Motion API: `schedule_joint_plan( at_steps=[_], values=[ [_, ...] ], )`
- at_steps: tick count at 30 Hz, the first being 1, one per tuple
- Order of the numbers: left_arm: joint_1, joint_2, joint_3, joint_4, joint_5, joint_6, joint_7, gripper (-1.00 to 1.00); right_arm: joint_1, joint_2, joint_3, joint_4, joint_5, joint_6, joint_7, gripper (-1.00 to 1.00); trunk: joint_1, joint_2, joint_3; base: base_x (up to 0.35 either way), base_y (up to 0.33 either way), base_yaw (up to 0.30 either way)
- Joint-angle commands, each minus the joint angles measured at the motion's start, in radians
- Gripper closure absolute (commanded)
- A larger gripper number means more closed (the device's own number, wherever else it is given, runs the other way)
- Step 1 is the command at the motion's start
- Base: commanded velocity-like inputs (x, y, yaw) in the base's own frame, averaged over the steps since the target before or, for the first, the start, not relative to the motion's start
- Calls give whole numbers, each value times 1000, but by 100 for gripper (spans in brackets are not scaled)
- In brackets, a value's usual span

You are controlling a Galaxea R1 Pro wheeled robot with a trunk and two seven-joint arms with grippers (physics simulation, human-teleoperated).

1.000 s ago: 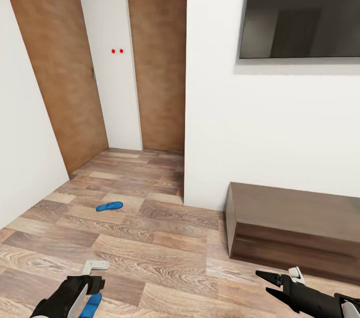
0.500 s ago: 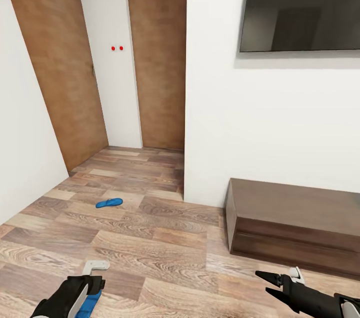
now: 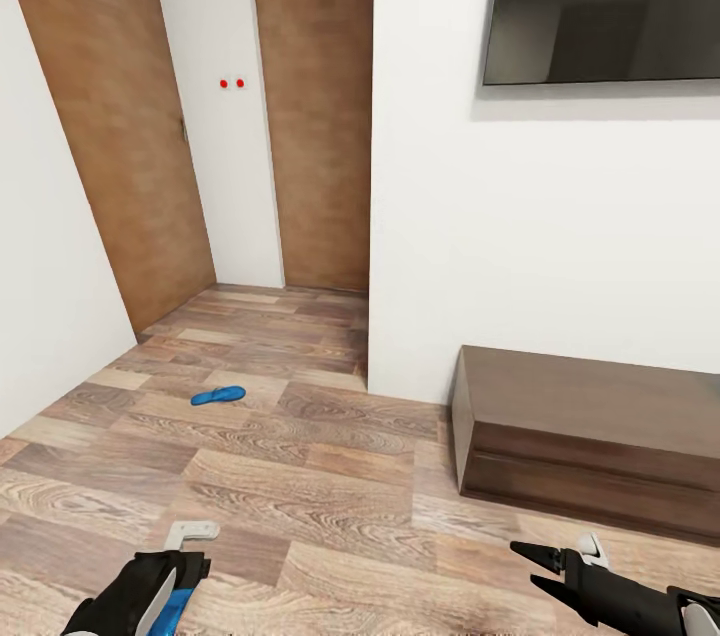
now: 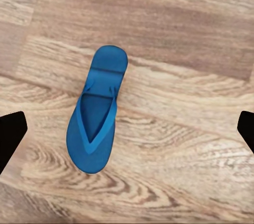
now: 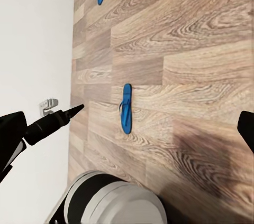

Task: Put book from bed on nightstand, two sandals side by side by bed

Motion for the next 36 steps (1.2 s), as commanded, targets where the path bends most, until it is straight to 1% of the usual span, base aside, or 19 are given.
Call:
schedule_joint_plan(
  at_steps=[1, 36],
  values=[
    [0, -1, 5, -2, -10, 5, -2, -100, -1, 0, -1, 0, 2, 4, 4, -100, 0, -1, -5, 0, 0, 0],
    [0, 0, 6, -2, -10, 5, -2, -100, -1, 3, 0, 0, 4, 5, 4, -100, 16, -9, -140, 0, 0, 0]
  ],
)
